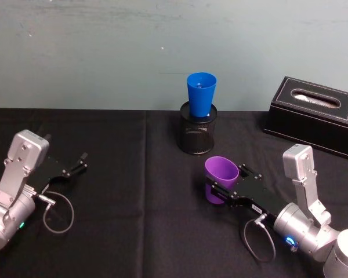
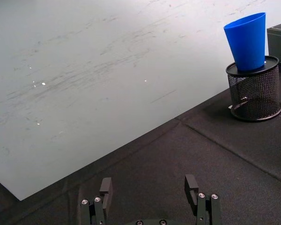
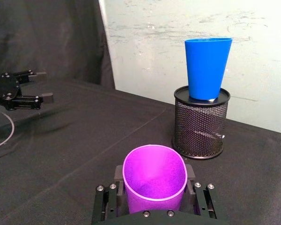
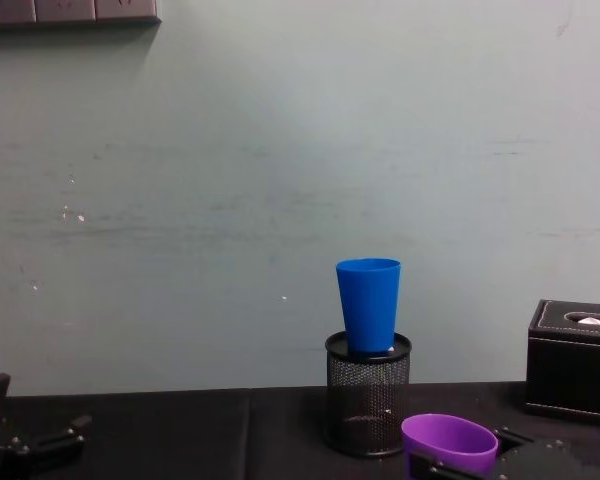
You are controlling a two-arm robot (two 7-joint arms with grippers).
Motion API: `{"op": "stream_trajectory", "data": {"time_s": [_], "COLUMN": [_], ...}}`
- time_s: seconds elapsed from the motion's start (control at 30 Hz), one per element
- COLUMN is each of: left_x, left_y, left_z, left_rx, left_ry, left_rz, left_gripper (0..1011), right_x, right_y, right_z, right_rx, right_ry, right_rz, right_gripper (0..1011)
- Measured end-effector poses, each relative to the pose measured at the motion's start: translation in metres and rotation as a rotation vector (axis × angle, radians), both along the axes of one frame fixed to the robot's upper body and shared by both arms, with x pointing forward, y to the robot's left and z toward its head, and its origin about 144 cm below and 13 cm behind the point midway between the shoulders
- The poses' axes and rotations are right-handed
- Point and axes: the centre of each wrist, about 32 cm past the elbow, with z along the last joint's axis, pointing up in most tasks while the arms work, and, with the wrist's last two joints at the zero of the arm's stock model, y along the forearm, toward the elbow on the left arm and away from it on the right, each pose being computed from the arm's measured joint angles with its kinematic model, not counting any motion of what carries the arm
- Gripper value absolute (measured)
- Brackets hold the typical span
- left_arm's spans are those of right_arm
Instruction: Pick up one cup with a gripper and tap it against the other cup.
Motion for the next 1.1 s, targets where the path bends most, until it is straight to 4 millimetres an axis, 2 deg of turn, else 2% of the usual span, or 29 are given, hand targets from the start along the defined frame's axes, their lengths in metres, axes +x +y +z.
{"op": "stream_trajectory", "data": {"time_s": [1.1], "left_x": [0.0], "left_y": [0.0], "left_z": [0.0], "left_rx": [0.0], "left_ry": [0.0], "left_rz": [0.0], "left_gripper": [1011], "right_x": [0.0001], "right_y": [-0.0001], "right_z": [0.0002], "right_rx": [0.0], "right_ry": [0.001], "right_rz": [-0.002], "right_gripper": [736]}}
